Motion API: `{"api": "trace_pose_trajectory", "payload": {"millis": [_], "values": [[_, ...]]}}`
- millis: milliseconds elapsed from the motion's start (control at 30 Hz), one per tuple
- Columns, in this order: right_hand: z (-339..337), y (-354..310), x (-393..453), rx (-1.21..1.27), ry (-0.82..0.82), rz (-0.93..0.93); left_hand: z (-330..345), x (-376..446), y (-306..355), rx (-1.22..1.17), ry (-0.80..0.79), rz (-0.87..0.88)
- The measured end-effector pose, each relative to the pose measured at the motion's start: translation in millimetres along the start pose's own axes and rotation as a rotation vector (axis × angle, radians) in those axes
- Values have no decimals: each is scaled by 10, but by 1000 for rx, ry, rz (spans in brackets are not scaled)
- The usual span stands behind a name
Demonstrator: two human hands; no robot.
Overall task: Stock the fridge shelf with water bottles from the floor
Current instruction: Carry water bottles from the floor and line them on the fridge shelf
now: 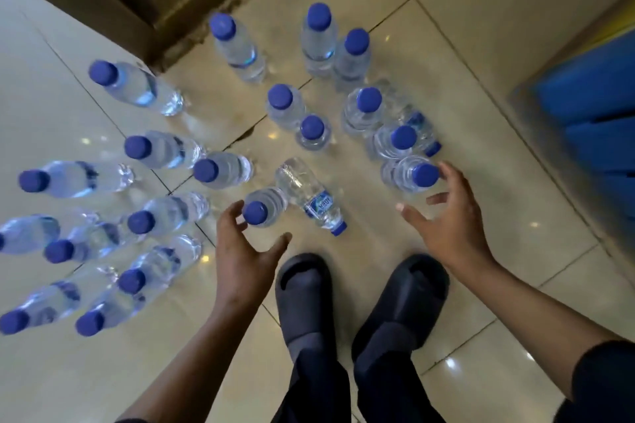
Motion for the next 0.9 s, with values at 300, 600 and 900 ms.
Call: {"api": "trace_pose_trajectory", "payload": {"millis": [300,600,900], "values": [[211,304,285,154,202,46,168,269,-186,-219,87,-37],[-616,-449,-442,327,141,144,-624,-643,610,-326,-93,1],[-2805,-2780,-1382,667,116,39,-2000,-2229,3219,-346,-363,326]]}}
Point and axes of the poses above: each hand's wrist, its own x-axis towards the middle knuckle, its own z-axis out of the palm, y = z × x, the point moved 8 cm from there along x, towards the middle knuckle, and after that the axes turned 8 degrees about -z, right-handed, at the moved point
